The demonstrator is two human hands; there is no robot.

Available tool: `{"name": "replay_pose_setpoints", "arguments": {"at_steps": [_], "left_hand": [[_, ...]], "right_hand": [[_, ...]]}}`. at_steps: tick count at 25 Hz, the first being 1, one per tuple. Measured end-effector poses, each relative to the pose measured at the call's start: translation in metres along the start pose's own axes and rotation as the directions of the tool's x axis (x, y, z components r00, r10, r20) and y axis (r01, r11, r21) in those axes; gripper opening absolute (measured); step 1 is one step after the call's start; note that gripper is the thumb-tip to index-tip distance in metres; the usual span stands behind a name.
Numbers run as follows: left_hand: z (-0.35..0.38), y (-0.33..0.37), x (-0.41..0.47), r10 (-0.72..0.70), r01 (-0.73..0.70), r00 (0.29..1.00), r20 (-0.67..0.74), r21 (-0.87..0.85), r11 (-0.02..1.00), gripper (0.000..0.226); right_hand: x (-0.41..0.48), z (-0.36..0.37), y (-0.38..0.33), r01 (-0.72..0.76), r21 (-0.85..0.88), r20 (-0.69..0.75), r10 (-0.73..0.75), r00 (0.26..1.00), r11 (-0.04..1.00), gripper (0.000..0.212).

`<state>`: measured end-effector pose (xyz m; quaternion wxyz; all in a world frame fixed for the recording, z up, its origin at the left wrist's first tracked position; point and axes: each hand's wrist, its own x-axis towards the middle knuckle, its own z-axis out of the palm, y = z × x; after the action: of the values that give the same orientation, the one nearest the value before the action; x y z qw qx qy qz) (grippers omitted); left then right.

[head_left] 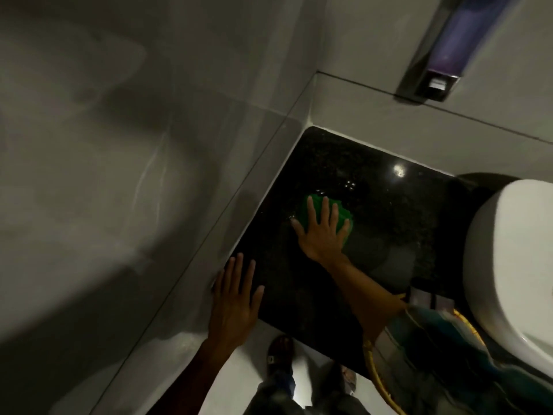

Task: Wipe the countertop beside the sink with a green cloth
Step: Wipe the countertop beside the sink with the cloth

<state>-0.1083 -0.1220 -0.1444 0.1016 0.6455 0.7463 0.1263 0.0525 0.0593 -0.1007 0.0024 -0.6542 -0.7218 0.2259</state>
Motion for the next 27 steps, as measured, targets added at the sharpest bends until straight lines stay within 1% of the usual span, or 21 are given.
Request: {"name": "replay_pose_setpoints", "arguments": {"at_steps": [1,3,5,6,8,10,12,14,15,17,19,21,22,23,24,25,27], "left_hand": [[-0.001,0.000,0.000,-0.001,0.001,1.000,0.006,0.008,1.000,0.061],[-0.003,0.002,0.001,0.009,-0.009,1.000,0.000,0.026,1.000,0.061],[-0.006,0.007,0.003,0.009,-0.009,1.000,-0.006,0.017,1.000,0.060],[-0.008,0.011,0.005,-0.002,0.002,1.000,-0.009,0.002,1.000,0.059],[-0.008,0.023,0.014,-0.024,0.024,1.000,-0.020,-0.023,0.999,0.056],[-0.008,0.043,0.037,-0.015,0.015,1.000,-0.014,-0.048,0.999,0.053],[-0.006,0.063,0.070,0.041,-0.041,0.999,0.005,-0.064,0.997,0.054],[-0.003,0.079,0.107,0.121,-0.121,0.993,0.000,-0.034,0.992,0.053],[0.000,0.083,0.123,0.139,-0.139,0.990,0.002,-0.013,0.990,0.053],[0.008,0.083,0.141,0.138,-0.138,0.990,0.023,0.029,0.990,0.056],[0.018,0.078,0.147,0.123,-0.124,0.992,0.017,0.045,0.991,0.058],[0.024,0.073,0.144,0.117,-0.117,0.993,0.004,0.047,0.992,0.059],[0.026,0.071,0.144,0.116,-0.115,0.993,-0.007,0.044,0.992,0.059],[0.026,0.071,0.145,0.116,-0.116,0.993,-0.017,0.038,0.993,0.059],[0.025,0.073,0.144,0.116,-0.115,0.993,-0.024,0.031,0.993,0.060],[0.023,0.074,0.145,0.111,-0.111,0.993,-0.029,0.026,0.994,0.062],[0.021,0.077,0.145,0.098,-0.097,0.995,-0.029,0.033,0.995,0.068]], "right_hand": [[0.008,0.001,-0.012,0.032,0.001,0.012,-0.032,0.999,0.999,0.067],[0.010,0.005,-0.031,0.187,-0.030,0.063,-0.185,0.981,0.982,0.064],[-0.009,0.017,-0.035,0.320,-0.094,0.072,-0.314,0.947,0.943,0.060],[-0.022,0.022,-0.031,0.344,-0.128,0.052,-0.340,0.939,0.930,0.060],[-0.050,0.031,-0.018,0.338,-0.180,-0.004,-0.345,0.939,0.924,0.060],[-0.063,0.032,-0.002,0.282,-0.230,-0.039,-0.298,0.954,0.931,0.060],[-0.058,0.024,0.016,0.183,-0.227,-0.039,-0.197,0.980,0.956,0.060],[-0.043,0.011,0.042,0.029,-0.155,-0.058,-0.039,0.998,0.987,0.060],[-0.034,0.003,0.056,-0.052,-0.096,-0.073,0.046,0.996,0.994,0.061],[-0.010,-0.014,0.081,-0.193,0.008,-0.112,0.193,0.975,0.981,0.062],[0.020,-0.029,0.095,-0.318,0.122,-0.143,0.333,0.932,0.940,0.063],[0.051,-0.040,0.098,-0.393,0.216,-0.188,0.433,0.881,0.894,0.064],[0.068,-0.045,0.096,-0.406,0.241,-0.202,0.455,0.867,0.882,0.064],[0.083,-0.049,0.091,-0.406,0.252,-0.192,0.456,0.869,0.878,0.063],[0.093,-0.051,0.083,-0.381,0.244,-0.165,0.426,0.890,0.892,0.062],[0.100,-0.050,0.072,-0.324,0.228,-0.135,0.359,0.923,0.918,0.061],[0.098,-0.040,0.040,-0.136,0.186,-0.066,0.151,0.986,0.973,0.059]]}}
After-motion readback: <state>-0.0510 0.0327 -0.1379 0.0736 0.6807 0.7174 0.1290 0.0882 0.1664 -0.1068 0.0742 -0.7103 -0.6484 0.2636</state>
